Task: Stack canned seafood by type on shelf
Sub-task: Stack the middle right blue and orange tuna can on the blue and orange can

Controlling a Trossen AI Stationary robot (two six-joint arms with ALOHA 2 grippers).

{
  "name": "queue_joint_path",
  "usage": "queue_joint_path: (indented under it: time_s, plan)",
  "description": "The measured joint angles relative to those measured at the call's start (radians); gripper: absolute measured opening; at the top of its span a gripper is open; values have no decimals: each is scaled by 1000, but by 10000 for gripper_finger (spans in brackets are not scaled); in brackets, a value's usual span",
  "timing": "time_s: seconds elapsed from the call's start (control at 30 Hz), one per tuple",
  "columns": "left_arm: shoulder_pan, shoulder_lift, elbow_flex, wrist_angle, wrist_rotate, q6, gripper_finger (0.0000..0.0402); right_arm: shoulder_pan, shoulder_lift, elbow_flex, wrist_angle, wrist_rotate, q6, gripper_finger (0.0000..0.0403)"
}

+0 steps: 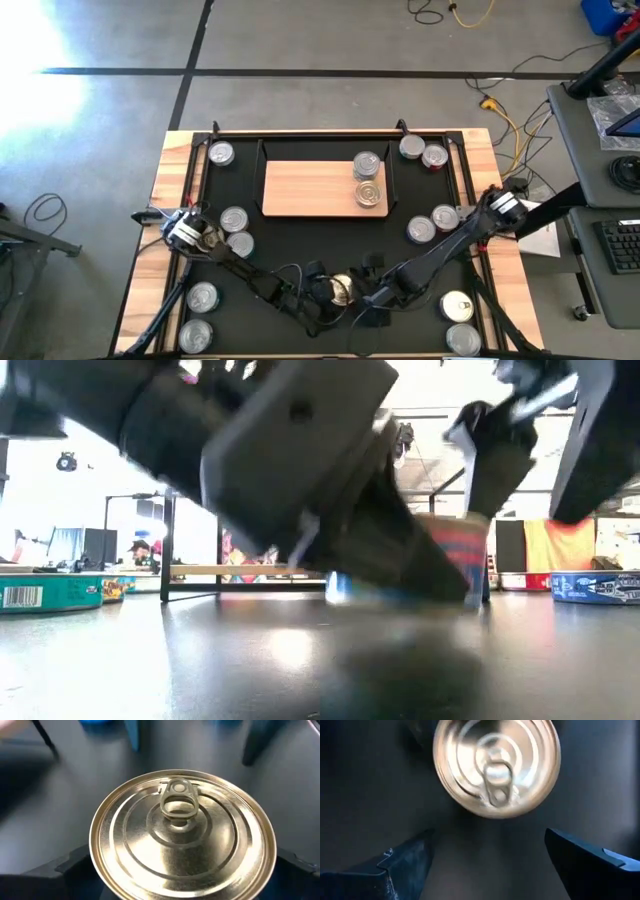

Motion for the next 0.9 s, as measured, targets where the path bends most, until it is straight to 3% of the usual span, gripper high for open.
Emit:
queue_joint_path:
  time_s: [0.27,0.47,0.77,0.9]
  plan:
    - [20,-126,99,-201,35,2,378,-2,-218,67,-141,57,-6,365]
    - [107,-244,138,-347,33,-7,377,-60,-399,64,-143,79,7,365]
    - [286,-292,221,-493,59,33,378,-290,-561,63,-145,-35,-105,365]
    - [365,-292,219,-491,123,56,379,-408,-578,62,-152,-82,-192,365]
